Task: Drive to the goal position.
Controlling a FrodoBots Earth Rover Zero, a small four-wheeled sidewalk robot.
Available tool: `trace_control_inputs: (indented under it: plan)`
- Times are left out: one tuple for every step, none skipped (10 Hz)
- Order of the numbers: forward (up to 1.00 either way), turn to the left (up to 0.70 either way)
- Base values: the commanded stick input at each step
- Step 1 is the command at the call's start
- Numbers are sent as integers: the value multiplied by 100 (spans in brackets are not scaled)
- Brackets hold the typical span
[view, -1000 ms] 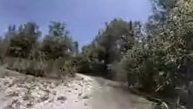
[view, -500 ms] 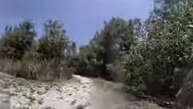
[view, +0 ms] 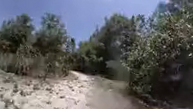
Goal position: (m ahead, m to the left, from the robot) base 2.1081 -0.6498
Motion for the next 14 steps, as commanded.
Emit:
trace_control_inputs:
  plan:
    - [85, 30]
    - [85, 19]
    - [85, 6]
    - [85, -1]
    - [85, -1]
    - [85, -1]
    - [85, -1]
    - [85, -1]
    - [85, -1]
    - [85, -1]
    - [85, -1]
    - [85, -1]
    - [85, -1]
    - [85, -1]
